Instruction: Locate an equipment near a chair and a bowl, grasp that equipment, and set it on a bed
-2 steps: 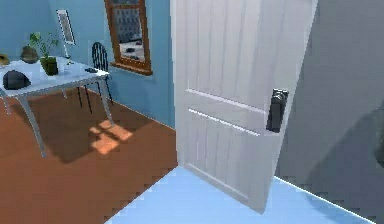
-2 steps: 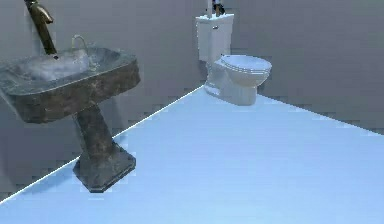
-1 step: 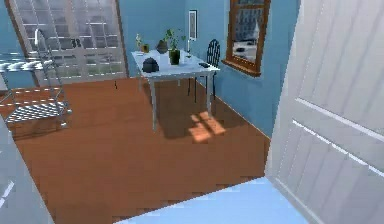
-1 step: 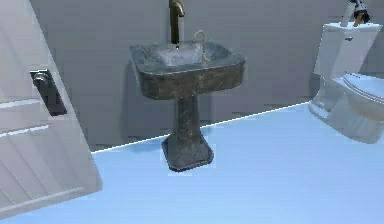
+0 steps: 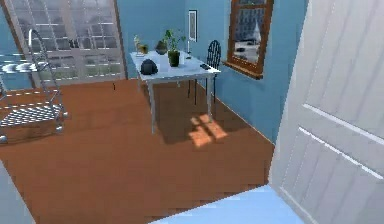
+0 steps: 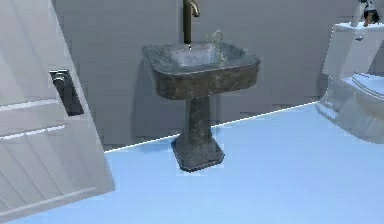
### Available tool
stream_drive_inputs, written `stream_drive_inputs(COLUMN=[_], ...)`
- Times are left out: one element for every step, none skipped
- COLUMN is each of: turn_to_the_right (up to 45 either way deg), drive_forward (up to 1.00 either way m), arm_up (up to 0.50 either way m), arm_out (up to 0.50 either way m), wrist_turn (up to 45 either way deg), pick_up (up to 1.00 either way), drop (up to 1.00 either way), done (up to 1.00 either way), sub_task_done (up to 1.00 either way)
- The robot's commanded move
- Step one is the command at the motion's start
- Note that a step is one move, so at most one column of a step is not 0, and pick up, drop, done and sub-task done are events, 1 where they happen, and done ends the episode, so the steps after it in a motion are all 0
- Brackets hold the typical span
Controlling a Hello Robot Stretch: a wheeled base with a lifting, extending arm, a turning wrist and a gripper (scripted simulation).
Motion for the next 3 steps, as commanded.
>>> stream_drive_inputs(turn_to_the_right=[-21.0, 0.0, -6.0], drive_forward=[0.0, 1.0, 0.0], arm_up=[0.0, 0.0, 0.0], arm_out=[0.0, 0.0, 0.0], wrist_turn=[0.0, 0.0, 0.0], pick_up=[0.0, 0.0, 0.0], drop=[0.0, 0.0, 0.0], done=[0.0, 0.0, 0.0], sub_task_done=[0.0, 0.0, 0.0])
